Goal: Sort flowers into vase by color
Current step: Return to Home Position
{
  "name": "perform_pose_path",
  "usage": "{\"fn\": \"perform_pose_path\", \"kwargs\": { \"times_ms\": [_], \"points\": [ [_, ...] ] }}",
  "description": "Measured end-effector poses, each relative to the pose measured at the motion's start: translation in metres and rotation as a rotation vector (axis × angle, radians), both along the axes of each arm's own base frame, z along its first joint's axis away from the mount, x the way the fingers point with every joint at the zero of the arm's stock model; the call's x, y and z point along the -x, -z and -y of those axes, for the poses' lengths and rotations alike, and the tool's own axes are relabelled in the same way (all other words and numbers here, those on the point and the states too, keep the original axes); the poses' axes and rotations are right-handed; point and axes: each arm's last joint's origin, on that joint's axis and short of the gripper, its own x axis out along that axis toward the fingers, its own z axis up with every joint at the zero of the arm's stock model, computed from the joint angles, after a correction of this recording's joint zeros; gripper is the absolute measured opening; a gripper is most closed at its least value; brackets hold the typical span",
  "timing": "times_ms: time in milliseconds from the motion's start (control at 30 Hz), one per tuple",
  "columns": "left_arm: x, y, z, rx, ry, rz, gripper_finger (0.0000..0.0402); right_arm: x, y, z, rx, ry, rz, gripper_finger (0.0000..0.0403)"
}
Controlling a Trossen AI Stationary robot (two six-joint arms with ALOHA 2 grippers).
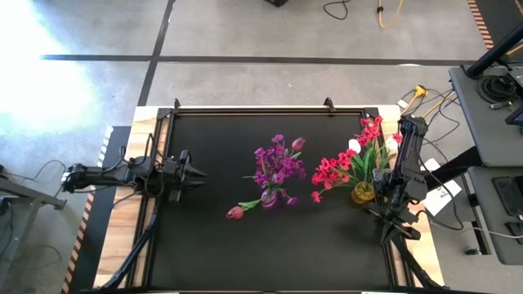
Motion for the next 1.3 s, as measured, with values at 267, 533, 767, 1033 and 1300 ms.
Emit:
{"fn": "perform_pose_path", "kwargs": {
  "times_ms": [267,533,767,1033,1300],
  "points": [
    [-0.0013,0.0012,0.0,-0.001,-0.001,-0.019,0.0114,0.0,0.0001,0.0,0.0,0.0,0.0,0.0009],
    [-0.0024,0.0025,0.0,-0.001,-0.001,-0.036,0.0114,0.0,0.0001,0.0,0.0,0.0,0.0,0.0009],
    [-0.0034,0.0035,0.0,-0.001,-0.002,-0.05,0.0114,0.0,0.0001,0.0,0.0,0.0,0.0,0.0009],
    [-0.0042,0.0044,0.0001,-0.002,-0.001,-0.062,0.0114,0.0,0.0001,0.0,0.0,0.0,0.0,0.0009],
    [-0.0043,0.0046,0.0001,-0.002,-0.002,-0.064,0.0114,0.0,0.0001,0.0,0.0,0.0,0.0,0.0009]
  ]
}}
